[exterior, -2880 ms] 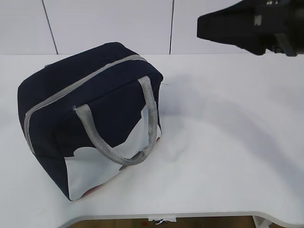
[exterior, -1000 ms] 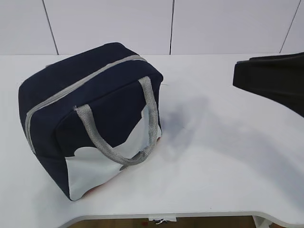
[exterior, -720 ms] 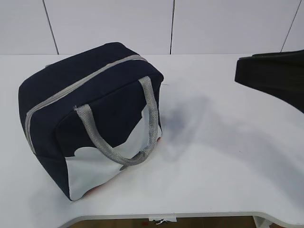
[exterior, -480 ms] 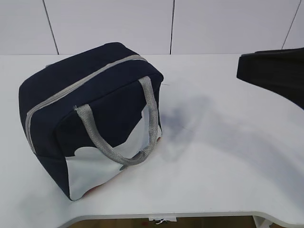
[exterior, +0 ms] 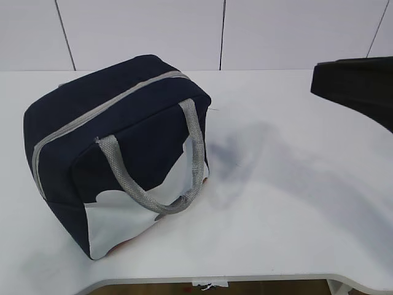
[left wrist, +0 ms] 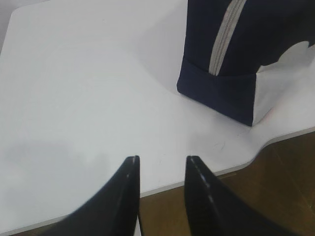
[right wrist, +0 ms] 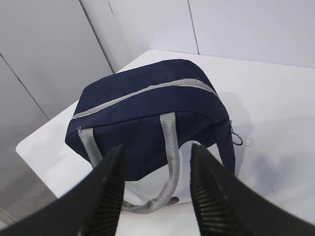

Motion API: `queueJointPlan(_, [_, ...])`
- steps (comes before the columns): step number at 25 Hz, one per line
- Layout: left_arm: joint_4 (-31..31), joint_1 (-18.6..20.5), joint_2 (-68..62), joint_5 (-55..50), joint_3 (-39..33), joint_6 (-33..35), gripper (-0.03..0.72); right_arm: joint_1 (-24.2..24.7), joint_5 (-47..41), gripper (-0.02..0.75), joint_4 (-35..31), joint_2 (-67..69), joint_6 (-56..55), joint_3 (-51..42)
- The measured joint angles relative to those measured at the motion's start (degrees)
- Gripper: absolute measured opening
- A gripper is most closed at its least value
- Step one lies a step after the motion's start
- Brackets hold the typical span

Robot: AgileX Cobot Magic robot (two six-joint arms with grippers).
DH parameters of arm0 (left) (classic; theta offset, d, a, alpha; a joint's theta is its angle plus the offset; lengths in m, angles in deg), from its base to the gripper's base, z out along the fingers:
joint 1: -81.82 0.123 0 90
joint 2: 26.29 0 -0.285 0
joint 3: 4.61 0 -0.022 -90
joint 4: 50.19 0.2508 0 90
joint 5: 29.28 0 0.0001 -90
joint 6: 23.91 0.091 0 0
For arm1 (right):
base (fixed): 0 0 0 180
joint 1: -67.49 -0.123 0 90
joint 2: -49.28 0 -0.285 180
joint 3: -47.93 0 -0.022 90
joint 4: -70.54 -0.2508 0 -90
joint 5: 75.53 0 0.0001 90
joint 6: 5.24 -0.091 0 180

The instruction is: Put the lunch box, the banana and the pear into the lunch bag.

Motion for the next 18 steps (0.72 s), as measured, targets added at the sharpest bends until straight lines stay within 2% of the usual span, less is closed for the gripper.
queueJointPlan(9, [0.0, 0.0, 0.0, 0.1, 0.0, 0.0, 0.241, 0.0, -3.8, 0.335, 0.0, 0.0, 0.8, 0.0])
queueJointPlan(18, [0.0, 0.0, 0.0, 0.1, 0.0, -0.1, 0.241, 0.0, -21.1, 0.335, -0.4, 0.0, 1.6, 0.0])
